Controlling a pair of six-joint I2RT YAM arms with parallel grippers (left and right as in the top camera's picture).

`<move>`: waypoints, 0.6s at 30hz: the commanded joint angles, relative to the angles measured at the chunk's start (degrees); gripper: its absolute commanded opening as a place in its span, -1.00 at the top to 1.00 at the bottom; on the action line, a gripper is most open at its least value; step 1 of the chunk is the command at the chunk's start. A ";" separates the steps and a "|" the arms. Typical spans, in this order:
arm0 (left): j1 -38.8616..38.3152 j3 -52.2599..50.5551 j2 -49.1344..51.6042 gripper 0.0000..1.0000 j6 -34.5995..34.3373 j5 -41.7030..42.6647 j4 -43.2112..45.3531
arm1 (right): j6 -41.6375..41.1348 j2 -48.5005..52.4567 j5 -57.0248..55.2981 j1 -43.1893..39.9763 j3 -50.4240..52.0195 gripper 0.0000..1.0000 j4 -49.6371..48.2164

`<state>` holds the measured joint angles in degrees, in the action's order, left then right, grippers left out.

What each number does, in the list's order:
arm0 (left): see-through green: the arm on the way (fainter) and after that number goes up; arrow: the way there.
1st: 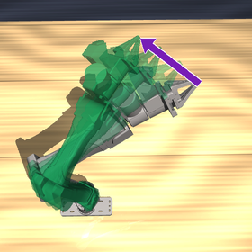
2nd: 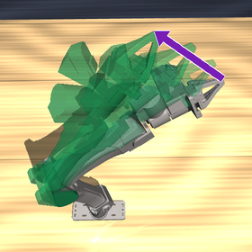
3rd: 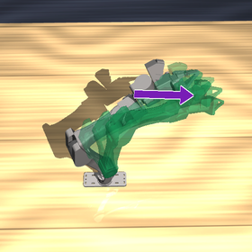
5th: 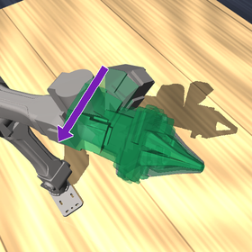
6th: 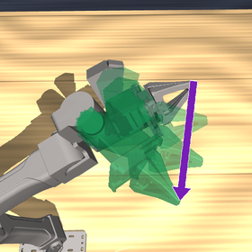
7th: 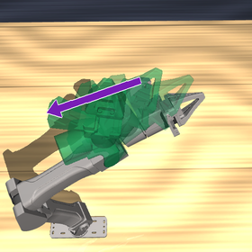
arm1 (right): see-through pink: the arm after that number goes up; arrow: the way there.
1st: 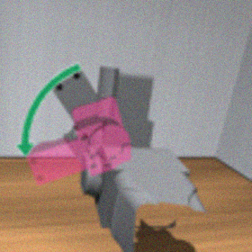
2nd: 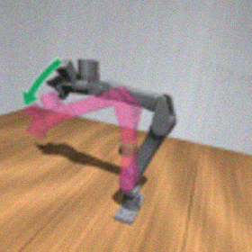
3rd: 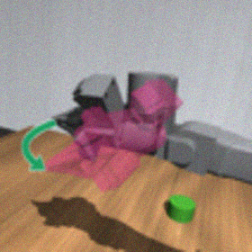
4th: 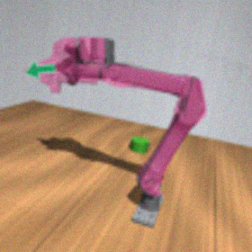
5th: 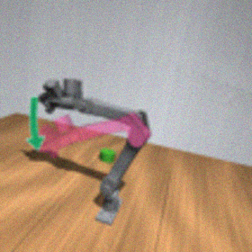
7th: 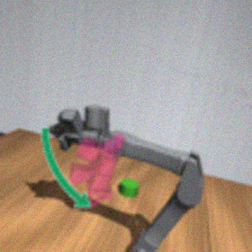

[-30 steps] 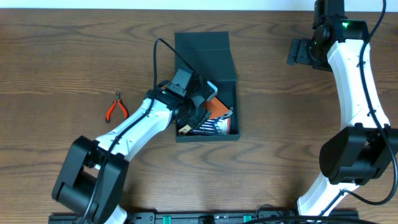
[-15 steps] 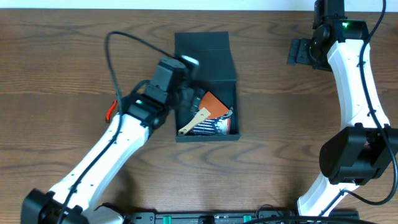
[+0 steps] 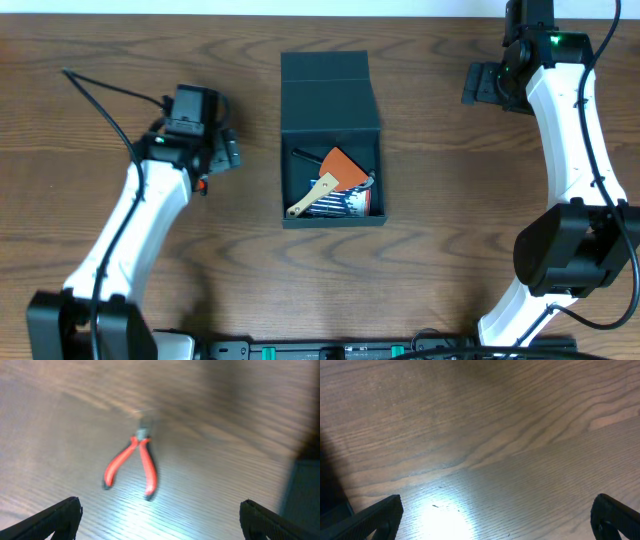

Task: Pack container
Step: 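Withdraw the left gripper and move it over the red-black pliers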

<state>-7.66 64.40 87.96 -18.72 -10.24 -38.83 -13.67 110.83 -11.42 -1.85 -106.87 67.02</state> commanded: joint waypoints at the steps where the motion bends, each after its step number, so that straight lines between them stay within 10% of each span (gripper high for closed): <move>1: 3.74 0.72 3.74 -0.96 -1.77 4.11 -0.52 | -1.07 -0.79 -0.57 -0.22 -1.18 -0.99 0.07; 18: 7.32 0.72 16.87 -0.98 4.74 11.91 1.68 | -1.07 -0.79 -0.57 -0.20 -1.18 -0.98 0.07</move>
<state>-0.51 64.40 103.79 -17.15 -0.45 -37.39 -13.67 110.83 -11.44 -1.85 -106.87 67.02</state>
